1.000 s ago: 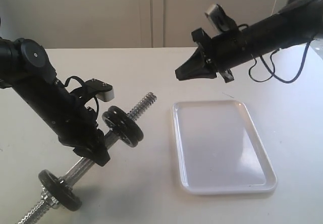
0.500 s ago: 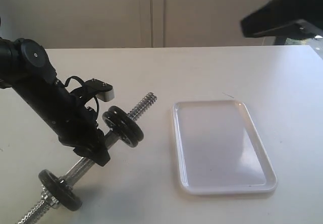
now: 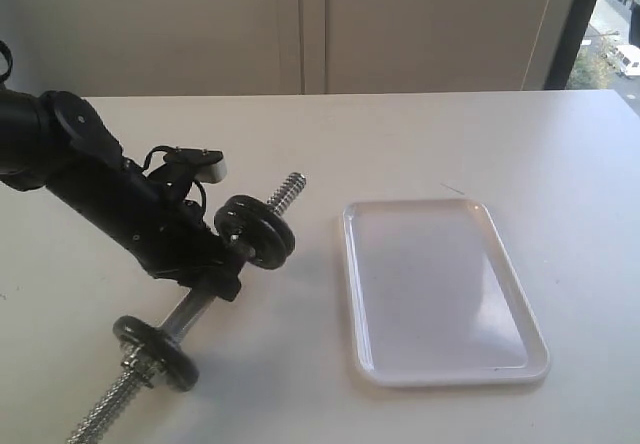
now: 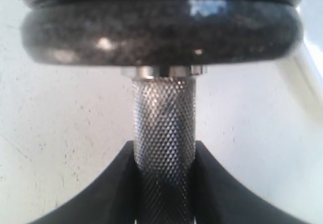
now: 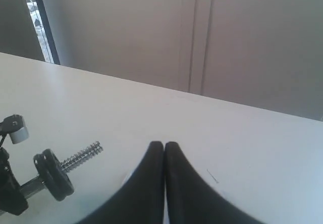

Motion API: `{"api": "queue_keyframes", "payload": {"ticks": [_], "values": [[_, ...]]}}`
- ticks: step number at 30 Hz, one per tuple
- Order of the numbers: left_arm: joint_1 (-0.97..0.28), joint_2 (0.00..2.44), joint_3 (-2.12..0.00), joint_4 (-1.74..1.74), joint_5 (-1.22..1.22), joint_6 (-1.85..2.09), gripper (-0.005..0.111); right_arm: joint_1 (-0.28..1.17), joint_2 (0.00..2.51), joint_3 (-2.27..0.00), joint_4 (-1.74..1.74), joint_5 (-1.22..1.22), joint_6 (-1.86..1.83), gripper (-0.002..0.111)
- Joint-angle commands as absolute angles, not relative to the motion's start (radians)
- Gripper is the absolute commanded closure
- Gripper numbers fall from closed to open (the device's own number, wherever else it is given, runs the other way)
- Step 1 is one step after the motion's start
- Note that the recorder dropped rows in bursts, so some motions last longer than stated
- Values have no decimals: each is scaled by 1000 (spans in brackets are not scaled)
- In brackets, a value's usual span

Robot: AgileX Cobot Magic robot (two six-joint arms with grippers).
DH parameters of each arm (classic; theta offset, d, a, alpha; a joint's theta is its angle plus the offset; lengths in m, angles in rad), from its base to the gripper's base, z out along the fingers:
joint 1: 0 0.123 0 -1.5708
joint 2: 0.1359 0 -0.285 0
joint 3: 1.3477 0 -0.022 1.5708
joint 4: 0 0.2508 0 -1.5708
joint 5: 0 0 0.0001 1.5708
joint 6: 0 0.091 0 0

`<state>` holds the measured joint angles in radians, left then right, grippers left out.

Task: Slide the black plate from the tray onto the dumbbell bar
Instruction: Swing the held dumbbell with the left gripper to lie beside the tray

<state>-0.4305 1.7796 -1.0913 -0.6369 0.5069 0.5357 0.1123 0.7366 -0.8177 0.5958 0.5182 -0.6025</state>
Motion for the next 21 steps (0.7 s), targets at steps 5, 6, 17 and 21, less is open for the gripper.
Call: {"api": "queue_keyframes", "payload": {"ticks": [5,6,17,21], "values": [[-432,1724,-1128,-947,407,515,107,164,730,-813,593,503,-596,108],[-432,1724,-1128,-967,399,515,107,174,730,-813,591,505,-596,108],[-455,1726,-1128,-1131,285,493,107,191,694,-813,560,501,-596,108],[-503,1742,-1128,-1163,216,493,107,191,686,-813,544,498,-596,108]]}}
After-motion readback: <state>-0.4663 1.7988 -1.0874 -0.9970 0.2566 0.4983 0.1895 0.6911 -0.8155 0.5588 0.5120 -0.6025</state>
